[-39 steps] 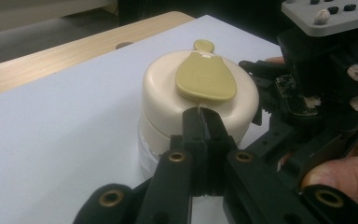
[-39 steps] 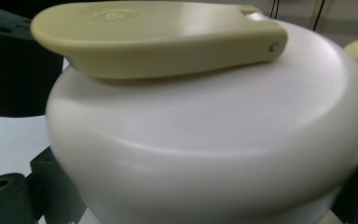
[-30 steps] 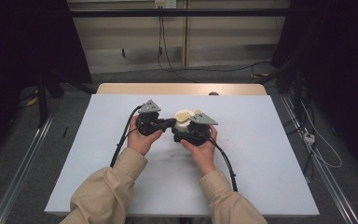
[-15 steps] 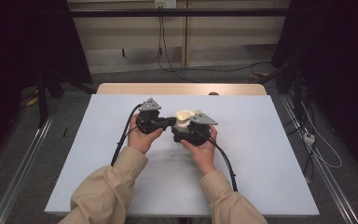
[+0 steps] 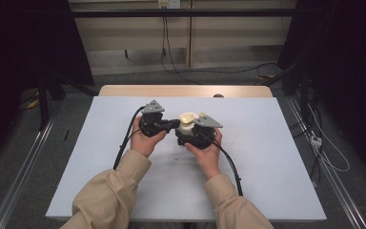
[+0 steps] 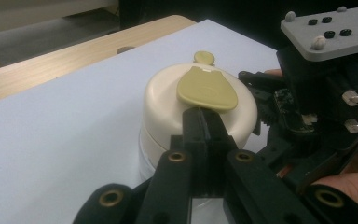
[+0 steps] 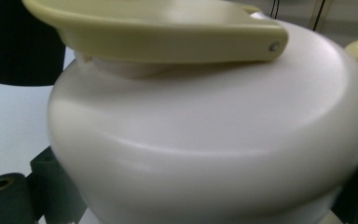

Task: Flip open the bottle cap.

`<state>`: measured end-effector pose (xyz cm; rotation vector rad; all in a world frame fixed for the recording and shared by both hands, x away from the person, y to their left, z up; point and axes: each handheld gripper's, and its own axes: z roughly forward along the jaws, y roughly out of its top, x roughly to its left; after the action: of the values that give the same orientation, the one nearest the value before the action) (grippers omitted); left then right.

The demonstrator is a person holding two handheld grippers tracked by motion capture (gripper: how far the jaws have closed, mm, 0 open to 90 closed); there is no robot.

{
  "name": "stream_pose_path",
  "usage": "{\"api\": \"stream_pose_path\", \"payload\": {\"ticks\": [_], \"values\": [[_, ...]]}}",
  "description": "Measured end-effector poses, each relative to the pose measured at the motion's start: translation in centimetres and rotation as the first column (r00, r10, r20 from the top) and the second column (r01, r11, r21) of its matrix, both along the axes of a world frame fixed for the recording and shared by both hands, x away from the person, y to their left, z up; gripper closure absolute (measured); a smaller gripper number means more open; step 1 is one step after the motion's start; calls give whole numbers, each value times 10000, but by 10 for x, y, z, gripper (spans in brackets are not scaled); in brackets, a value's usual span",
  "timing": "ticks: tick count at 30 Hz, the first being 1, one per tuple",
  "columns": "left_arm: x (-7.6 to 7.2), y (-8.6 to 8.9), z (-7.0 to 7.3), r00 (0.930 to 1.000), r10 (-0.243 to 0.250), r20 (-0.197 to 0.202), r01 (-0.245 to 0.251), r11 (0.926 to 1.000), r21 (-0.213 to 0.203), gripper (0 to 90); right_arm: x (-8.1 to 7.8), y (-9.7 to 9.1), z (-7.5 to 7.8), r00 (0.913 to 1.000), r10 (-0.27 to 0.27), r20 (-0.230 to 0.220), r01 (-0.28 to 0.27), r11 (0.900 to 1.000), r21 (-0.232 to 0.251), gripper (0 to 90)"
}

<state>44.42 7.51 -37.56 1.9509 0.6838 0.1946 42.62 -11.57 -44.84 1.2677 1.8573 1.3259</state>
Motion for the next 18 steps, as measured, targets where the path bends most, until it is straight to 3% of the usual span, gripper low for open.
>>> {"api": "stream_pose_path", "payload": {"ticks": [18], "values": [[1, -1, 2, 10000, 30, -4, -30, 10000, -42, 900, 0, 0, 0, 10000, -5, -6, 5, 10000, 1, 66]]}}
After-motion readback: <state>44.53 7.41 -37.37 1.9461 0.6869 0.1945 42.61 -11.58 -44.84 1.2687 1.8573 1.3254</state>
